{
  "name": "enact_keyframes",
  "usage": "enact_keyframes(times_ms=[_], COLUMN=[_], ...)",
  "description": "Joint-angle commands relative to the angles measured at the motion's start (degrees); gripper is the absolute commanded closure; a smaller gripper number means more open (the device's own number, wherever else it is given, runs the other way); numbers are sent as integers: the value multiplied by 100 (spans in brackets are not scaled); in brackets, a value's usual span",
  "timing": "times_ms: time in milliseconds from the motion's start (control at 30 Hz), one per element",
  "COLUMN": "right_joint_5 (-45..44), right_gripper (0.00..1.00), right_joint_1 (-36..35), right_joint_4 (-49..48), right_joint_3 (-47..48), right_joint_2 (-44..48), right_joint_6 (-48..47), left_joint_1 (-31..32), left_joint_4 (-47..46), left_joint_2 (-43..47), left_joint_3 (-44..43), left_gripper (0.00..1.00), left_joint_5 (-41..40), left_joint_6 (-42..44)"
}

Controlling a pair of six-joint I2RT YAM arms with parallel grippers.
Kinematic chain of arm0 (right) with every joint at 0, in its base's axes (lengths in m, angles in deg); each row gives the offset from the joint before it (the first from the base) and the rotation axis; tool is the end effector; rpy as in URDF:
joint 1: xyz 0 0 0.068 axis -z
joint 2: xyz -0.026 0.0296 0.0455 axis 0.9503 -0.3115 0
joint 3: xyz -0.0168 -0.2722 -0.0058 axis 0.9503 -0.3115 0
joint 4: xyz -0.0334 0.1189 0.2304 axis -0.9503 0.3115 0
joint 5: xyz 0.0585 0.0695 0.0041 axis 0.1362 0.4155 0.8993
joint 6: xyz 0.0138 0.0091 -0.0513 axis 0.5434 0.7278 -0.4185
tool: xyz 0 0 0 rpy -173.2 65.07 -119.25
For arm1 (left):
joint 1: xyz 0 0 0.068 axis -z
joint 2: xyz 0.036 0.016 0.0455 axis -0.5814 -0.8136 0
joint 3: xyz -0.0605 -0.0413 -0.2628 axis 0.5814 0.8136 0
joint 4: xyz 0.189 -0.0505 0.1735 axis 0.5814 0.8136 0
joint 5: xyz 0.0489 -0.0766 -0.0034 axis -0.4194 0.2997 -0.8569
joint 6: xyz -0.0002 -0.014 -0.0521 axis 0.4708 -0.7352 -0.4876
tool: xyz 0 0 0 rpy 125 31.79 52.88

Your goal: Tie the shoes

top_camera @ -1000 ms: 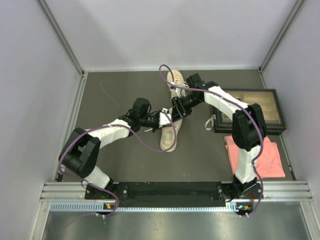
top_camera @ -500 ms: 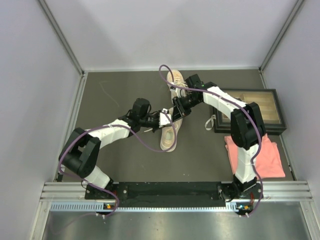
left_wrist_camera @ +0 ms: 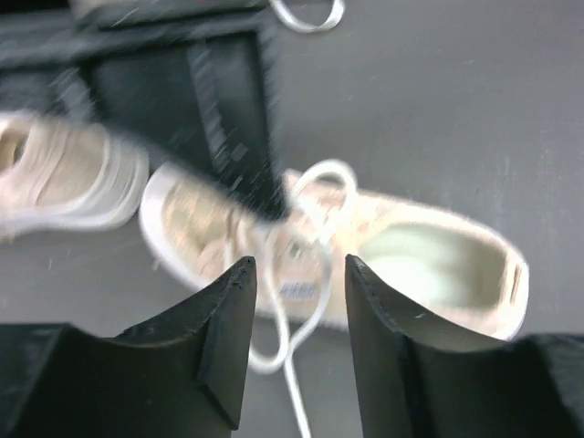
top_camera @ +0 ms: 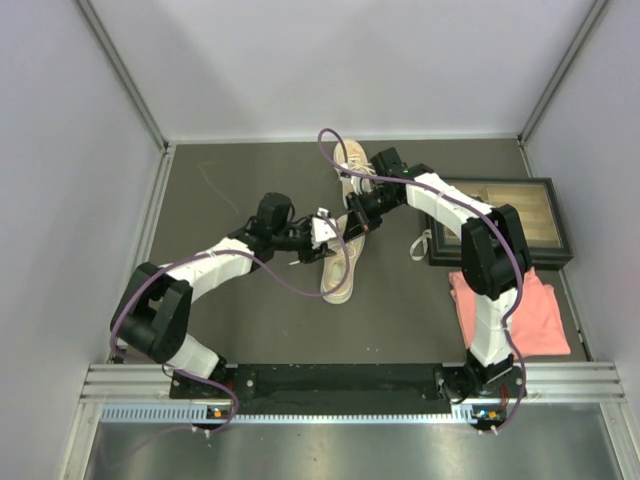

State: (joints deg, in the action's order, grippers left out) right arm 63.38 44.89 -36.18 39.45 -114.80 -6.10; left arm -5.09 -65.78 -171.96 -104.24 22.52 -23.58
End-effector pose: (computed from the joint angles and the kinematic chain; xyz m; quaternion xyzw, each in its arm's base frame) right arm 0.3589 0.2115 0.2252 -0.3011 0.8493 0.4202 0.1072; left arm 0.2663 -0.1838 0.2188 0.6138 0.5719 -0.2713 0.4717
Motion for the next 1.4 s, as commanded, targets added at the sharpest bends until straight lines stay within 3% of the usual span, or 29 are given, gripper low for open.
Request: enact_keyframes(times_ms=[0,167,367,533,900,1167,1233,1367], right_joint_5=[47,65,65,21,4,-5,-14,-31], right_gripper=[100,100,100,100,100,100,100,100], right_joint_1=[24,24,24,24,24,24,24,24], right_joint_4=[-236,-236,-271,-245,-280,-298,-306,-306], right_joint_3=[53,1,-35,-26,-17,1,1,9], right_joint_2=[209,218,244,262,218,192,200,191], right_joint_6=[1,-17,9,-43,27,44,36,9], left_joint_1=[-680,-1252,-1385,-1350,-1262,-1227,-1226,-1226], left_joint_4=[873,1938,2764,3213,2528,2396,2500,2852], left_joint_2=[324,-79,-976,-1626,-2058,-2216,-2251,-2330], left_joint_3=[-508,-885,-1624,-2222,-2293,-2336,-2406,-2565], left_gripper=[50,51,56,54,55,58,59,74], left_joint_5=[372,680,1084,1295,1348,1357,1322,1225], left_joint_6=[-178,1077,2203,2108,711,218,227,305])
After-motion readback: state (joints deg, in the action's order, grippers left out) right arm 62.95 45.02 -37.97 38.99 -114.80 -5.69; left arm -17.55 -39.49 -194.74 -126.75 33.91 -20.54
